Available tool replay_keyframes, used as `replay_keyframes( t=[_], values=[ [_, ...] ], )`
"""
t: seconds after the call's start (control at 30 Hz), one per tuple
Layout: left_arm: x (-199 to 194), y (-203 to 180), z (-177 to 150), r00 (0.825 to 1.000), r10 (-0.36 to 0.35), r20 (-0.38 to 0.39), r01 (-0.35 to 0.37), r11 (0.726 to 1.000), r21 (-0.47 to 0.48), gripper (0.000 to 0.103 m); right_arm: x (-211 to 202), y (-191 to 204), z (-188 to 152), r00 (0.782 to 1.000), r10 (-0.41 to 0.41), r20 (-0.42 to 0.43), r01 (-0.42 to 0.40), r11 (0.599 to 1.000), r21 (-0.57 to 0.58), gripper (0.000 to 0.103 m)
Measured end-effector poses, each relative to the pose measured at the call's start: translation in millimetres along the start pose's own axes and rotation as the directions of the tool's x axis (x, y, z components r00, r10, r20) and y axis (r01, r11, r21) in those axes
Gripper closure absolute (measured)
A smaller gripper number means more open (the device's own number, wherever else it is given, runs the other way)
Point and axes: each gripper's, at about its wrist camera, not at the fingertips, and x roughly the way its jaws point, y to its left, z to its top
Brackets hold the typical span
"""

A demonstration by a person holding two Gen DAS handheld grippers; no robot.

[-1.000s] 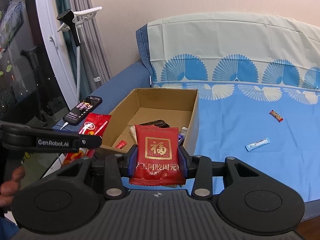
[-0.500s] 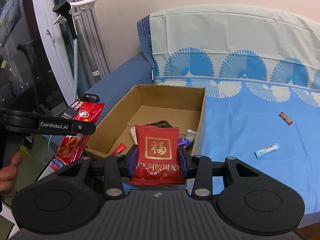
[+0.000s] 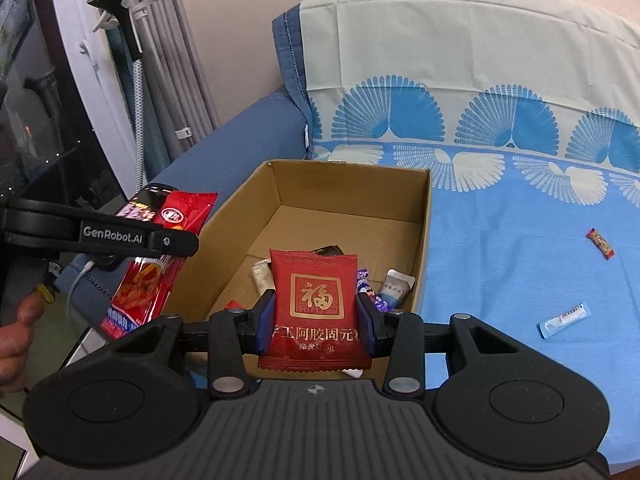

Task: Organize snacks
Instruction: 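Carry the red spicy-strip pack and red square pack into the box with both tools, then open both tools releasing the two red packs in the box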

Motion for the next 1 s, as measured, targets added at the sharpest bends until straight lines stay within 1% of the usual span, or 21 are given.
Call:
replay_keyframes(
  t=[0.37, 0.73, 0.97, 1.0],
  values=[
    [53.6, 9.5, 19.7, 0.999, 0.019, -0.036, -0.019, 1.000, 0.005, 0.053, 57.5, -11.2, 18.7, 1.000, -0.002, -0.028, 0.002, 1.000, 0.007, 0.060],
    [88.0, 14.7, 21.8, 0.997, 0.023, -0.080, -0.023, 1.000, 0.008, 0.053, 91.8, -17.3, 22.0, 0.998, -0.006, -0.064, 0.007, 1.000, 0.012, 0.059],
    [101.1, 18.7, 18.9, 0.995, 0.035, -0.097, -0.034, 0.999, 0.010, 0.052, 102.5, -17.5, 19.4, 0.997, -0.011, -0.076, 0.012, 1.000, 0.015, 0.059],
    [102.1, 19.5, 18.7, 0.995, 0.038, -0.097, -0.037, 0.999, 0.008, 0.049, 104.6, -17.7, 19.9, 0.997, -0.010, -0.080, 0.012, 1.000, 0.018, 0.059]
  ],
)
